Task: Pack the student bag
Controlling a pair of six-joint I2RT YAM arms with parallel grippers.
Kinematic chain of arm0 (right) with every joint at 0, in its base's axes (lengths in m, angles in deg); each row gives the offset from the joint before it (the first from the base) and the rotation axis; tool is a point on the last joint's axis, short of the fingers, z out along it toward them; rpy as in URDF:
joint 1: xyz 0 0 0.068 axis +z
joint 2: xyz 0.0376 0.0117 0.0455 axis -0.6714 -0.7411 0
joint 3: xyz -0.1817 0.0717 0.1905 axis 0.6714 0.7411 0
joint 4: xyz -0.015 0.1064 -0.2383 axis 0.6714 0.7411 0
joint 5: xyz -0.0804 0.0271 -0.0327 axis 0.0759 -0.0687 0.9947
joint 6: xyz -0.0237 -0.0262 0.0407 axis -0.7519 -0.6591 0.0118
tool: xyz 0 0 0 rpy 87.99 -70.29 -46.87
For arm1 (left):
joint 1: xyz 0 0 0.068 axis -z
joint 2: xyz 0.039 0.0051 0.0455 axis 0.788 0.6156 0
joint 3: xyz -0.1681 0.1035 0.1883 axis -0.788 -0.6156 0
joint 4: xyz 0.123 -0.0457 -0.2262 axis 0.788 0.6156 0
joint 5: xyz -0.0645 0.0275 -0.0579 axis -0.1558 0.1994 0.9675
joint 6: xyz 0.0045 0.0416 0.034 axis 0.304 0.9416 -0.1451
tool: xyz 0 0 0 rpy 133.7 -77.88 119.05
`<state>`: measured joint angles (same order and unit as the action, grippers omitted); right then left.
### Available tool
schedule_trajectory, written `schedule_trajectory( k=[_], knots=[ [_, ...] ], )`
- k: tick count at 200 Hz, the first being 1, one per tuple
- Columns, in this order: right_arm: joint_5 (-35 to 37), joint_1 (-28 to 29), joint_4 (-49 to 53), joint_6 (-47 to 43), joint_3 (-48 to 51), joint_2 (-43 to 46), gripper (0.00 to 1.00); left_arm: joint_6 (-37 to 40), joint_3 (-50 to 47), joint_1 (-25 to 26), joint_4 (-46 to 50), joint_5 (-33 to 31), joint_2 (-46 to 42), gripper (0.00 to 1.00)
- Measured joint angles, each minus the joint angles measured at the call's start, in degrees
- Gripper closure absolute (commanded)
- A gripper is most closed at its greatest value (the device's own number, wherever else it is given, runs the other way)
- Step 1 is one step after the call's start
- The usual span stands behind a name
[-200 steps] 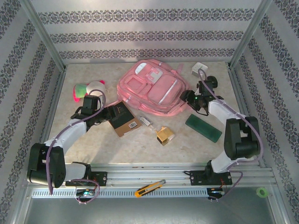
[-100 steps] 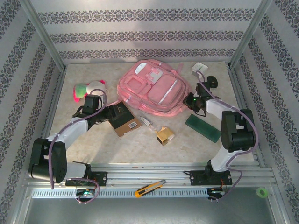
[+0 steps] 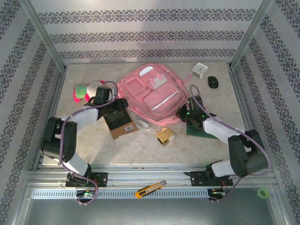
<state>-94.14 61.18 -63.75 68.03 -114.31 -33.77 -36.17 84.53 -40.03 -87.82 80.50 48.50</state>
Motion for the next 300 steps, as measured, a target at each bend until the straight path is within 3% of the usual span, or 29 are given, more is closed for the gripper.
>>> schedule_trajectory(
  k=[77, 155, 169, 181, 193, 210, 253, 300],
  knots=[
    [6.8, 15.1, -5.1, 7.4, -1.5, -3.9, 1.00, -0.1, 9.3, 0.8, -4.7, -2.1, 13.4, 0.57],
    [11.0, 27.6, -6.3, 10.8, -11.4, -15.2, 1.00, 4.5, 18.8, -0.1, -3.9, -8.2, 19.0, 0.51],
    [10.8, 29.1, -6.3, 10.6, -13.7, -17.3, 0.95, 5.7, 19.4, -0.4, -3.4, -9.1, 18.9, 0.48],
    [10.3, 30.0, -6.3, 10.6, -15.6, -18.7, 0.81, 6.9, 19.4, -0.7, -2.5, -9.9, 18.4, 0.45],
    [9.6, 30.4, -6.3, 10.1, -16.3, -18.9, 0.66, 8.3, 19.4, -0.9, -0.7, -10.6, 17.3, 0.42],
    [9.2, 30.8, -5.4, 8.3, -17.1, -17.7, 0.59, 11.4, 19.4, -0.8, 2.7, -11.2, 14.2, 0.38],
    [8.5, 28.8, 1.2, 1.3, -16.2, -5.3, 0.54, 23.6, 18.7, -0.7, 5.6, -9.9, 2.2, 0.36],
    [2.8, 16.5, 4.4, -9.5, -9.8, 10.3, 0.54, 45.6, 14.1, 2.7, 6.6, -5.9, -6.6, 0.33]
  ],
)
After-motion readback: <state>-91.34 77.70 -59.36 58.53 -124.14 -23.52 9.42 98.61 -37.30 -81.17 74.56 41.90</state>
